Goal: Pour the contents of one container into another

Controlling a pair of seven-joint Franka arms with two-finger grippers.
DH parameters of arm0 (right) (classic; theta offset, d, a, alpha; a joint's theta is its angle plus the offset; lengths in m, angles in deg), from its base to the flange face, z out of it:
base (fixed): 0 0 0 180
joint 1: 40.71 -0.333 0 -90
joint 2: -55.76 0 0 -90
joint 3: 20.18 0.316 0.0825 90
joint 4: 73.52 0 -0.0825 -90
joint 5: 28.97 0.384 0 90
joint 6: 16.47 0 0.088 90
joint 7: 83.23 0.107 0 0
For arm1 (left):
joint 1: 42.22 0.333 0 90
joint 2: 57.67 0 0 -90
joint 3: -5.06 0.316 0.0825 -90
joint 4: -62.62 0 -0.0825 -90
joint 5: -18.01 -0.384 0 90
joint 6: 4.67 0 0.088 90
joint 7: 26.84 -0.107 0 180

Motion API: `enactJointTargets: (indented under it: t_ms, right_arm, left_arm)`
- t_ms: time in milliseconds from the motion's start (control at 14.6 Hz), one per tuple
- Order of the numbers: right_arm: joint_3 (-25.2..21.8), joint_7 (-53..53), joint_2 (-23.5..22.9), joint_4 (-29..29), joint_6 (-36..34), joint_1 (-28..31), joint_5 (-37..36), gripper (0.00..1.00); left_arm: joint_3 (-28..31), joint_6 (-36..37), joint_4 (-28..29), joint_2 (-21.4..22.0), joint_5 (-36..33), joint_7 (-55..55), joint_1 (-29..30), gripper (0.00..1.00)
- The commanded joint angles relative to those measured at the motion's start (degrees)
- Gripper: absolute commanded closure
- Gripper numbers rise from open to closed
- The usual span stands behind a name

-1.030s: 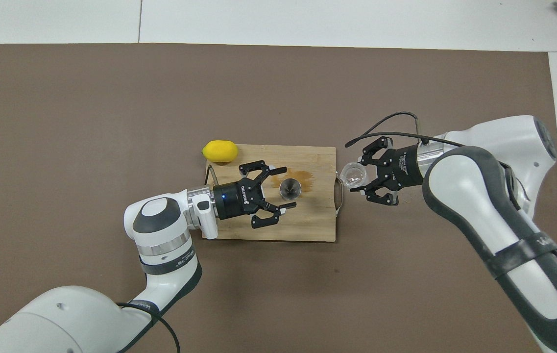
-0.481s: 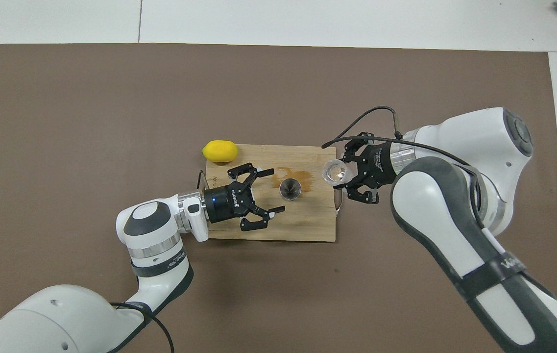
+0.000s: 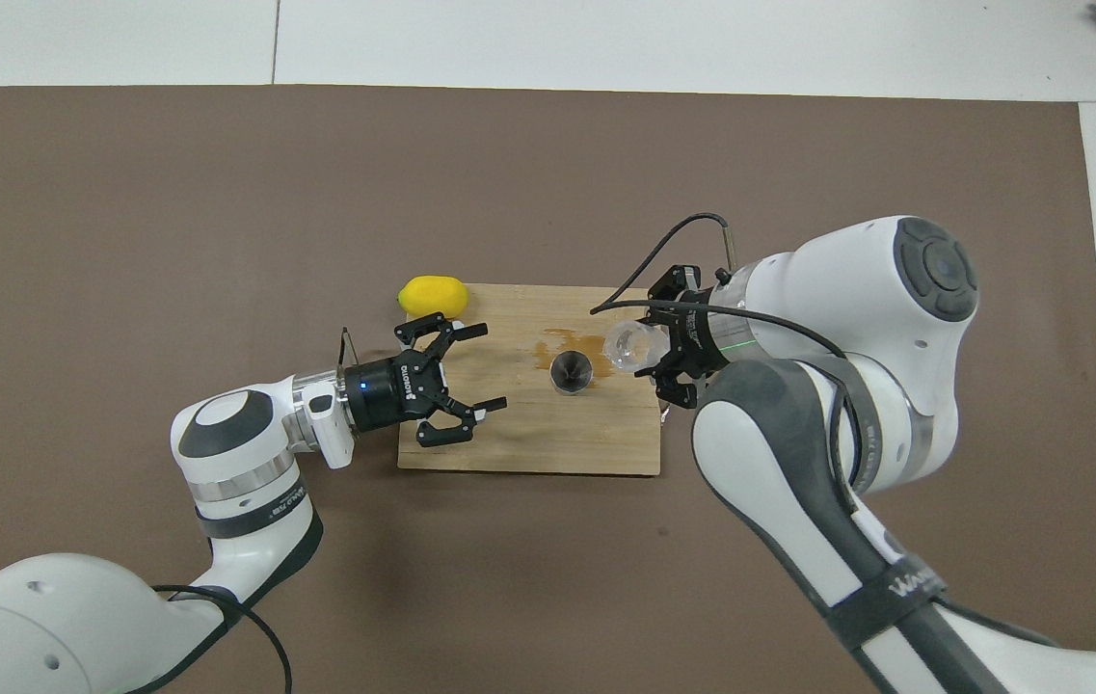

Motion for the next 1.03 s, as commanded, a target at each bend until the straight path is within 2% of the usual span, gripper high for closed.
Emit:
enactJointTargets:
  t_ms: [0,275,481,962]
  right_arm:
    - [0.05,2.38,-0.95,1.74,0.39,-1.47,-4.09,1.0]
    - [0.05,4.31,-1.03,1.92,1.0,-3.05,-8.66,1.0]
    - [0.05,7.12,-1.65,1.92,0.92,-5.08,-15.5,1.0]
    - [0.23,12.48,-1.91,3.23,0.21,-7.63,-26.14,1.0]
  left_arm:
    - [-0.15,3.26,2.21,2.21,-5.89,-0.97,5.3,0.0]
    - [-0.06,7.22,1.59,2.57,-18.11,-0.97,14.7,0.0]
    - [0.03,10.73,-0.16,2.57,-26.9,-0.88,21.03,0.0]
    - [0.11,14.88,-9.12,2.48,-47.47,-0.27,32.38,0.0]
